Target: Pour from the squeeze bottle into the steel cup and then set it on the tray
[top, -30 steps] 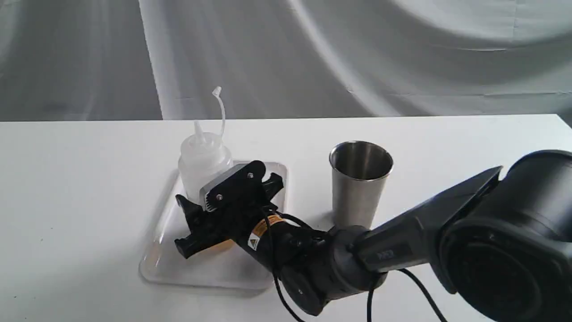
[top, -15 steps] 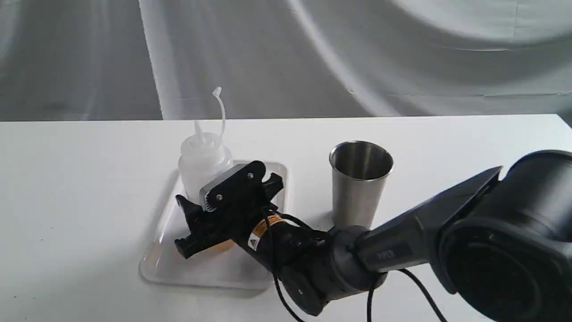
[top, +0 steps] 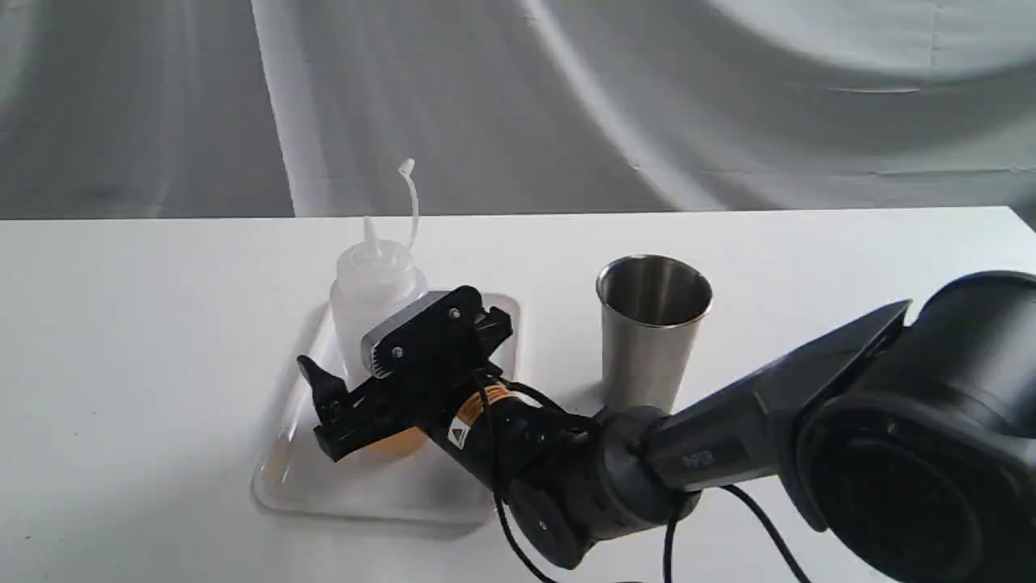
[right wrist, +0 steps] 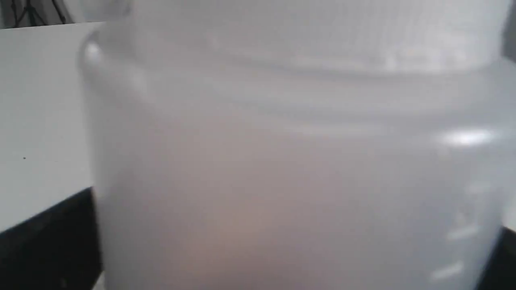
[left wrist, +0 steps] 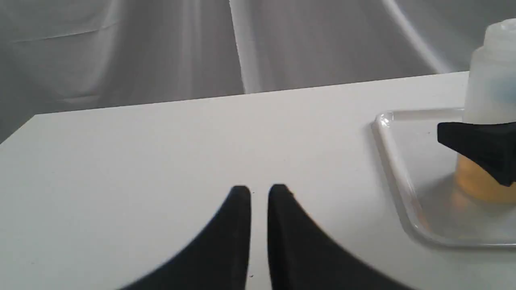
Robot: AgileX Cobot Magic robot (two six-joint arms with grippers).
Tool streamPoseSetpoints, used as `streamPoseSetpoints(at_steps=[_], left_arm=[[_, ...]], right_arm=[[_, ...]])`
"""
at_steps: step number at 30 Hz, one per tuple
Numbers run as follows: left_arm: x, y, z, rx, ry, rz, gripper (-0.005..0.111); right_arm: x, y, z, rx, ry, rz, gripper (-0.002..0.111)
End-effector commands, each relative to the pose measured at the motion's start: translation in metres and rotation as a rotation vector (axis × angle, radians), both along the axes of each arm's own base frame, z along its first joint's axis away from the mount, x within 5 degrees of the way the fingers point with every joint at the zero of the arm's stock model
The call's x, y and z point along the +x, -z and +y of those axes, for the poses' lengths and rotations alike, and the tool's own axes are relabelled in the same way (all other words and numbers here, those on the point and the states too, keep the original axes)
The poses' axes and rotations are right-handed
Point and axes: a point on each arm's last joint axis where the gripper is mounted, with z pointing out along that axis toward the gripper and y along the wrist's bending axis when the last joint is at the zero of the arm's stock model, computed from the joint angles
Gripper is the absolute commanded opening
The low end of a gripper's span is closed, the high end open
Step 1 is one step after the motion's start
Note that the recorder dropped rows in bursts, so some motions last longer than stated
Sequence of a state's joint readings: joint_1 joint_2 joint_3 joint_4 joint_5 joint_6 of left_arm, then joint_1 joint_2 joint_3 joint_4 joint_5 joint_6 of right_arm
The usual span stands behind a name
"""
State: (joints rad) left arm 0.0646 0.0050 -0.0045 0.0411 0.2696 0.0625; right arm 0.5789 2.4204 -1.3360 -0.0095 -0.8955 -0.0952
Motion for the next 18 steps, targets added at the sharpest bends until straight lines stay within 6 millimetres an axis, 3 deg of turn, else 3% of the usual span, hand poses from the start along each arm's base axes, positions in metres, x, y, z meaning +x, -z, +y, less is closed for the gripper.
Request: streamPoseSetpoints(at_steps=[1, 18], left_arm=[[-0.0001, 0.0009, -0.0004, -0.002, 0.007, -0.004, 0.008], [-0.0001, 0.0009, -0.0004, -0.002, 0.007, -0.004, 0.008]], right_arm=[[0.001, -0.0047, 0.0007, 0.026, 0.004, -0.009, 0.104], [-0.005, -0.0012, 0.0002, 0.044, 0.001, 0.024, 0.105]])
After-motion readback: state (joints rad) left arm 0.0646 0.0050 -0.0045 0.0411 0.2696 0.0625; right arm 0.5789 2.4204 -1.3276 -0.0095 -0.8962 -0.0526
